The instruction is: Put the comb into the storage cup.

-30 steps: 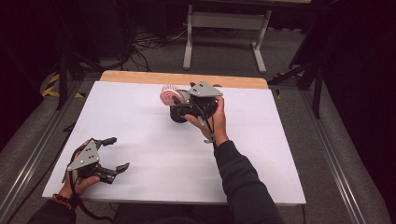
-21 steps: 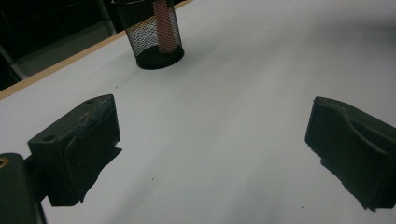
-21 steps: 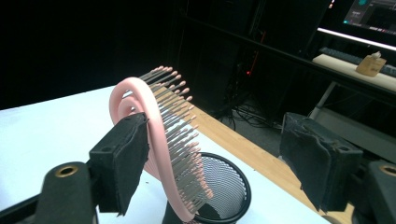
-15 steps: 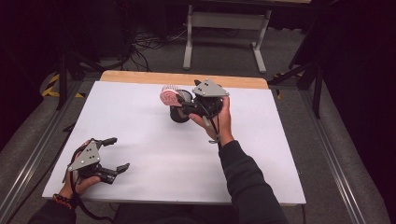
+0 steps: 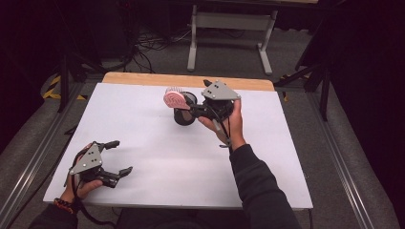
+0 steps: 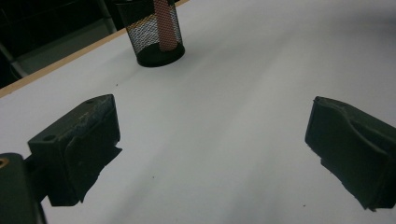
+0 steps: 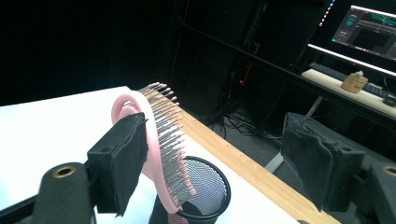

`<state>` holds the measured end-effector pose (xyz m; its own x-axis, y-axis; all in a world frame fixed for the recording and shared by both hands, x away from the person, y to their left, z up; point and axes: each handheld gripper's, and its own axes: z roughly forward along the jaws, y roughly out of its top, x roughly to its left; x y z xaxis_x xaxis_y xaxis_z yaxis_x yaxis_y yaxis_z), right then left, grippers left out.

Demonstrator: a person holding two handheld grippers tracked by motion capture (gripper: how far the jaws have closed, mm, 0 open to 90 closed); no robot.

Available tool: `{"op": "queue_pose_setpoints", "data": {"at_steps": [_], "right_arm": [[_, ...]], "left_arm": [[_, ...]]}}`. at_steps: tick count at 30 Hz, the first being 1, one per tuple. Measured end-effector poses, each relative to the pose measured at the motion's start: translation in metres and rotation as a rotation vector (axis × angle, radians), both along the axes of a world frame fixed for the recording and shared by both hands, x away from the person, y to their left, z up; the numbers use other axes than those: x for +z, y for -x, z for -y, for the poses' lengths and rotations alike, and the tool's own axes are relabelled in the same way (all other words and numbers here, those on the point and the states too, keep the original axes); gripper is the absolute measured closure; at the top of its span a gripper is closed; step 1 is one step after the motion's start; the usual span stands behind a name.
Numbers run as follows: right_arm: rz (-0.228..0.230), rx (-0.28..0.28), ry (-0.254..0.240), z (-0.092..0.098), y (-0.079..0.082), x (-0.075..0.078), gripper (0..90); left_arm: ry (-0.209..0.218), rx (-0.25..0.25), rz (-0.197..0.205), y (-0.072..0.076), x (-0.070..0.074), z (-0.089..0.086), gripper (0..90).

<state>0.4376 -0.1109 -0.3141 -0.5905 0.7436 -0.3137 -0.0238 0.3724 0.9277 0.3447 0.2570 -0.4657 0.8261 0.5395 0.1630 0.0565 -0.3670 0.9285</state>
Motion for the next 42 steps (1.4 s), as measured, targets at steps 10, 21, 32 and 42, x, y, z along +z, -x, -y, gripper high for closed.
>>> {"op": "queue_pose_setpoints", "data": {"at_steps": [10, 21, 32, 42], "right_arm": [[0.018, 0.004, 0.014, 0.006, 0.008, 0.005, 23.2], [0.027, -0.018, 0.017, 0.013, 0.017, 0.003, 19.5], [0.046, -0.017, 0.053, 0.020, 0.034, -0.003, 16.4], [0.049, -0.007, 0.062, 0.024, 0.045, -0.009, 15.5]], "left_arm": [[0.009, -0.009, -0.010, -0.001, 0.000, -0.002, 4.0], [-0.003, -0.008, -0.011, -0.002, -0.001, 0.000, 4.0], [-0.006, -0.007, -0.011, -0.001, -0.001, 0.001, 4.1], [-0.007, -0.005, -0.010, -0.001, -0.001, 0.001, 4.1]]}}
